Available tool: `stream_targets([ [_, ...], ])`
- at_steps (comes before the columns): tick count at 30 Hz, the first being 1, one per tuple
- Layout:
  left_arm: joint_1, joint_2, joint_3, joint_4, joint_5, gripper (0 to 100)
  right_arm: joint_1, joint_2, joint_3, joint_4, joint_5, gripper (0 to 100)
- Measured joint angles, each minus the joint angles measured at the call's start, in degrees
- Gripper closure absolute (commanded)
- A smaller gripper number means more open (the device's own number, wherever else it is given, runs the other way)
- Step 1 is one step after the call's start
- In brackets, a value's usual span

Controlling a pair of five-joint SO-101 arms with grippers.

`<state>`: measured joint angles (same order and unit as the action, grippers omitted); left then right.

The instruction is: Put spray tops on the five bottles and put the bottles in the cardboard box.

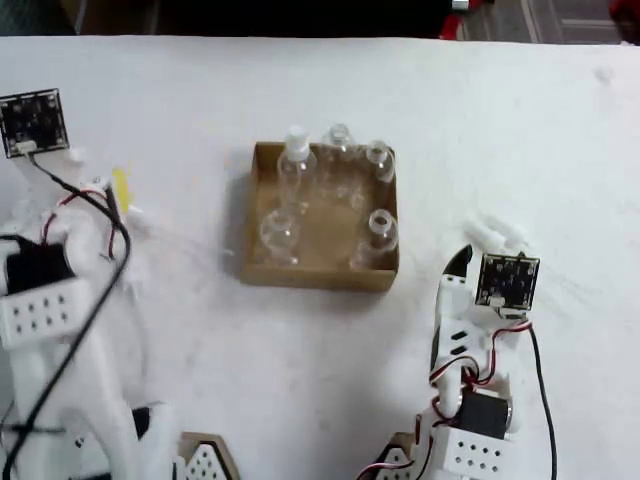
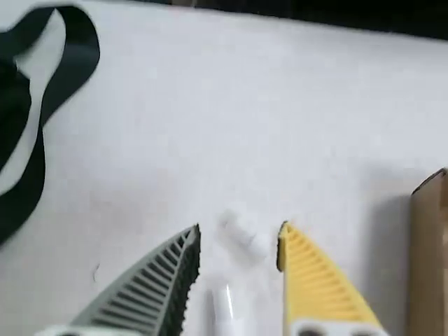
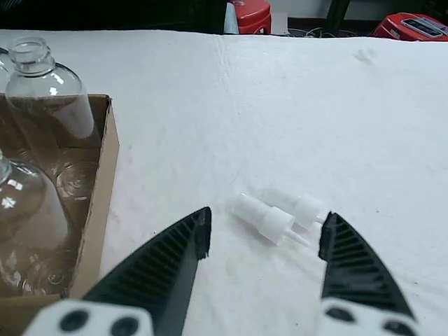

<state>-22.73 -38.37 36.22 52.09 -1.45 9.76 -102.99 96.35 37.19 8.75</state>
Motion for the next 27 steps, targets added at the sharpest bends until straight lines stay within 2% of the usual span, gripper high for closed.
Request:
stream_targets([
  [4, -2.81, 9.32, -3.69, 3.25, 0.0, 83, 0.0, 0.0, 0.0, 0.0, 0.0, 76.9],
  [9, -2.11, 25.85, -13.45, 7.12, 0.44, 83, 0.0, 0.0, 0.0, 0.0, 0.0, 76.9],
  [14, -0.97, 43.34, -26.46, 11.87, 9.85, 83, 0.0, 0.0, 0.0, 0.0, 0.0, 76.9],
  [19, -0.97, 57.05, -36.48, 12.48, 18.29, 83, 0.0, 0.0, 0.0, 0.0, 0.0, 76.9],
  [27, 0.09, 63.47, -41.58, 12.48, 26.37, 83, 0.0, 0.0, 0.0, 0.0, 0.0, 76.9],
])
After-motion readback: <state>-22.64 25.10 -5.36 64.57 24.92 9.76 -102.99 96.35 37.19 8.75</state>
